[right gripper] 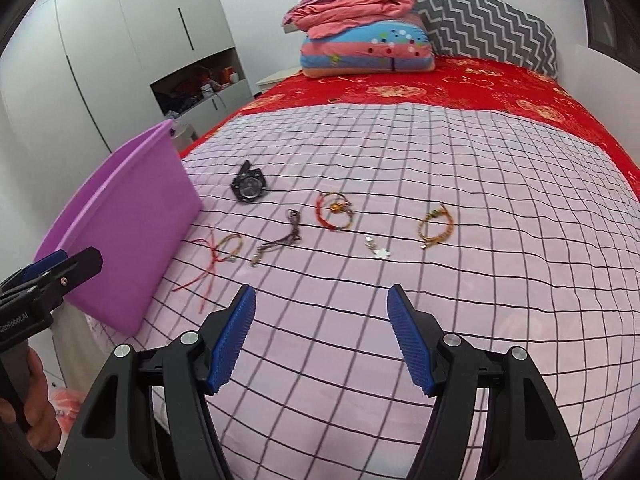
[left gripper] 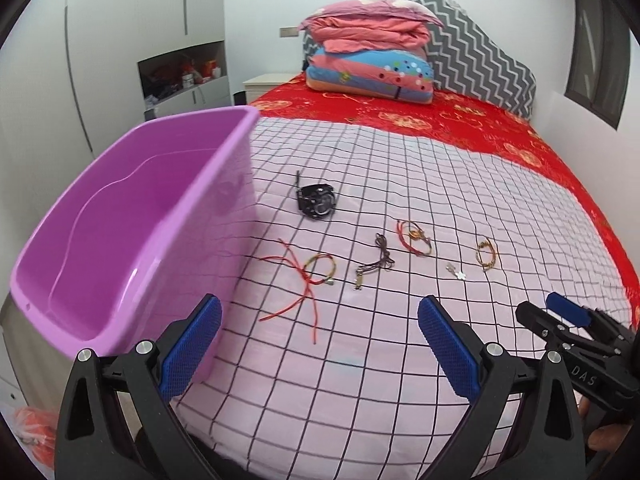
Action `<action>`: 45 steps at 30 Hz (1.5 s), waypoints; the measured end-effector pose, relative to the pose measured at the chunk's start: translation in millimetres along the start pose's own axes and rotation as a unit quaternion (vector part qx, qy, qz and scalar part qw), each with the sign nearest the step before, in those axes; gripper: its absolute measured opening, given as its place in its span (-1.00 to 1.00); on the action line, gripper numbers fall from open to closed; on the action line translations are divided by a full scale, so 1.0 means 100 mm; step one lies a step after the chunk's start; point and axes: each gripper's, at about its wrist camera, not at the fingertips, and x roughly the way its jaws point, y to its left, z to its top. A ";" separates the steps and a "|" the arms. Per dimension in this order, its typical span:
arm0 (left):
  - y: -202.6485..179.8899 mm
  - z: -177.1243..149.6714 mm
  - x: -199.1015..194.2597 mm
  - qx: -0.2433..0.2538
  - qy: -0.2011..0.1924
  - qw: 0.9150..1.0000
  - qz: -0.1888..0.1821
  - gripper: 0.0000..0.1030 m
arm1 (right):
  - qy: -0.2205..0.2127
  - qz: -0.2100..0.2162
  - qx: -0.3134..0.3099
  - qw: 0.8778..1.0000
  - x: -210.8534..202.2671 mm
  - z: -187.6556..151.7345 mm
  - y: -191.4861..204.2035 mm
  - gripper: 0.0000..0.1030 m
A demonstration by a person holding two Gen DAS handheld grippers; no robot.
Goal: Organize jewelry
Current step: 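Withdraw both tools from the tub back over the jewelry on the bed, then grasp the brown cord necklace with left tool while right tool grasps white flower charm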
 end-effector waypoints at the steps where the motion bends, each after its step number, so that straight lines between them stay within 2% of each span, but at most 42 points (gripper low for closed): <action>1: -0.04 -0.02 0.06 0.002 0.001 1.000 -0.002 0.88 | 0.001 -0.005 0.002 1.000 0.03 0.00 -0.04 0.27; 12: -0.33 0.05 0.73 0.025 0.021 0.999 -0.014 0.88 | 0.020 -0.026 0.007 0.999 0.45 0.05 -0.29 0.27; 25: -0.47 0.16 1.68 0.019 0.055 0.998 0.002 0.88 | 0.033 -0.035 -0.009 0.999 1.26 0.32 -0.43 0.27; 34: -0.57 0.26 2.12 0.030 0.060 0.998 0.007 0.88 | 0.057 -0.051 -0.004 0.997 1.72 0.38 -0.56 0.26; 37: -0.59 0.27 2.23 0.029 0.067 0.997 0.006 0.88 | 0.054 -0.069 -0.005 0.996 1.80 0.39 -0.56 0.26; 45: -0.61 0.27 2.41 0.031 0.076 0.997 0.004 0.88 | 0.066 -0.070 -0.005 0.995 1.98 0.36 -0.61 0.26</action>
